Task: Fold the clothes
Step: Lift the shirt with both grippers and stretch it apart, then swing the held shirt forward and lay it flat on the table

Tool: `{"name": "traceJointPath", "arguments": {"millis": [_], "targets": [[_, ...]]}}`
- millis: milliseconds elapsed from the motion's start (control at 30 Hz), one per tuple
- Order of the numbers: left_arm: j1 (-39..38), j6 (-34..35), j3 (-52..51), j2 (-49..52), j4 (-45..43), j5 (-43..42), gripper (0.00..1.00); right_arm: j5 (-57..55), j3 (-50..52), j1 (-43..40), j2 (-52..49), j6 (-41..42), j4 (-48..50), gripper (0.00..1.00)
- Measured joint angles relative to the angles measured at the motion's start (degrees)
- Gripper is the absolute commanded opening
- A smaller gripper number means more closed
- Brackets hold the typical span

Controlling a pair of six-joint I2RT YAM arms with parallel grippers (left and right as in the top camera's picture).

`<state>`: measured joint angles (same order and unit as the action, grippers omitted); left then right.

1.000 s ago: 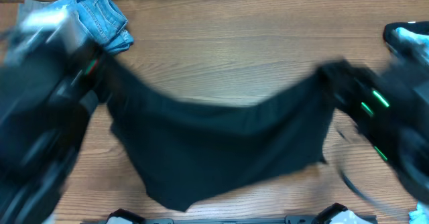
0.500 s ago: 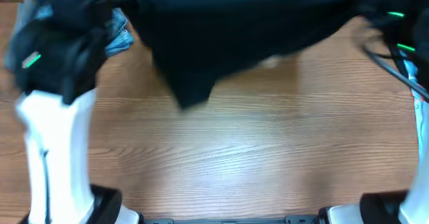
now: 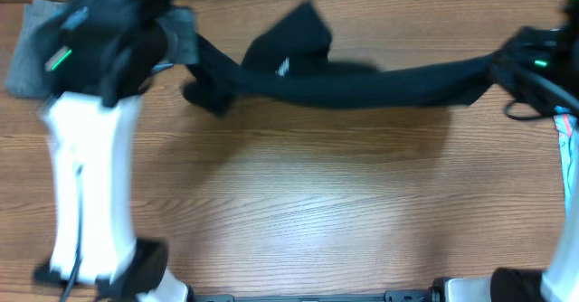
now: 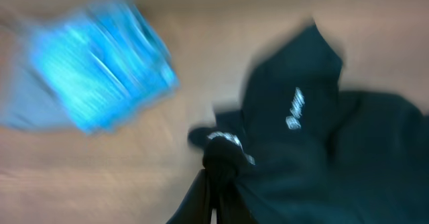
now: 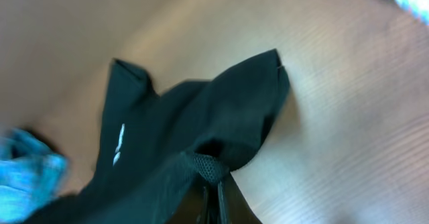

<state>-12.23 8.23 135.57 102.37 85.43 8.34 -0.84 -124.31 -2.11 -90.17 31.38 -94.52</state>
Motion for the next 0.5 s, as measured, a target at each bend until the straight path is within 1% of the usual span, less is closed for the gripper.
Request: {"name": "traceJointPath", "arguments": {"millis": [100, 233, 400, 500], "targets": [[0.0, 0.59, -6.78, 5.68, 1.03, -3.65, 0.04, 0.55, 9.68, 0.0, -1.53, -0.07, 0.81, 0.04], [0.0, 1.09, -14.21, 7.17, 2.95, -6.82, 0.04, 0.66, 18.67, 0.0, -1.25, 0.42, 1.49, 0.04], [-0.09, 2.62, -16.57, 6.43, 7.82, -9.03, 0.04, 0.7, 25.94, 0.0, 1.46, 1.38, 2.4, 0.04], [-0.26, 3.02, -16.83, 4.85, 8.9, -10.14, 0.04, 0.68, 27.02, 0.0, 5.84, 1.68, 1.97, 0.04]]}}
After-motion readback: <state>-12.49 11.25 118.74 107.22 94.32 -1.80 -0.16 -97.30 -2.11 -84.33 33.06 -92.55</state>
